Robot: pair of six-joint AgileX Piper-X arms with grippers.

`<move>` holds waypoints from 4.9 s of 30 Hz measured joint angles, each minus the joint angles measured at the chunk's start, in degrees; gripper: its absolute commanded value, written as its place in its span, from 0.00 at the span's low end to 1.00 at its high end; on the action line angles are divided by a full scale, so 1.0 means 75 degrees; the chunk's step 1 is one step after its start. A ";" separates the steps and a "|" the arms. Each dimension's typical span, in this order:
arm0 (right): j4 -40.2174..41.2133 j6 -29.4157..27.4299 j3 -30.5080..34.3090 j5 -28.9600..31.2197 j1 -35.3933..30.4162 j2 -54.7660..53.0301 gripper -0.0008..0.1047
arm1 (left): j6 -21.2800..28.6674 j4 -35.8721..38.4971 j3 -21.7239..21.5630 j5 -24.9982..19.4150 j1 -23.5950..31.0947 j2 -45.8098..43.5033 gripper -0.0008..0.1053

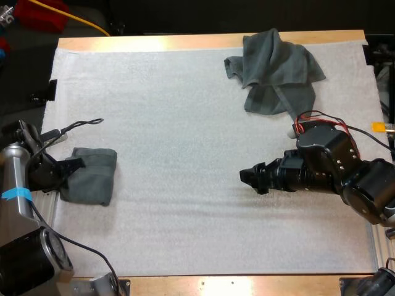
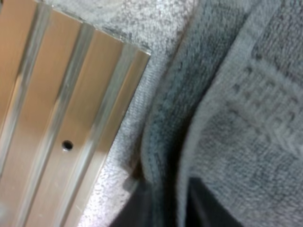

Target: Pick towel from pile, fold and stack

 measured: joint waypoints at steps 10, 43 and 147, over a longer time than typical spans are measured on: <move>0.0000 0.0000 0.0000 0.0000 0.0000 0.0000 0.75 | 0.0001 0.0274 -0.0218 0.0076 0.0000 0.0000 0.63; -0.0306 0.0048 0.0000 -0.0124 0.0000 0.0000 0.75 | 0.0794 -0.0993 -0.0899 -0.0034 -0.1951 0.0085 0.66; -0.1138 0.0055 0.0000 -0.0329 0.0000 0.0000 0.75 | 0.0747 0.0783 -0.0406 0.1246 -0.1957 -0.1377 0.66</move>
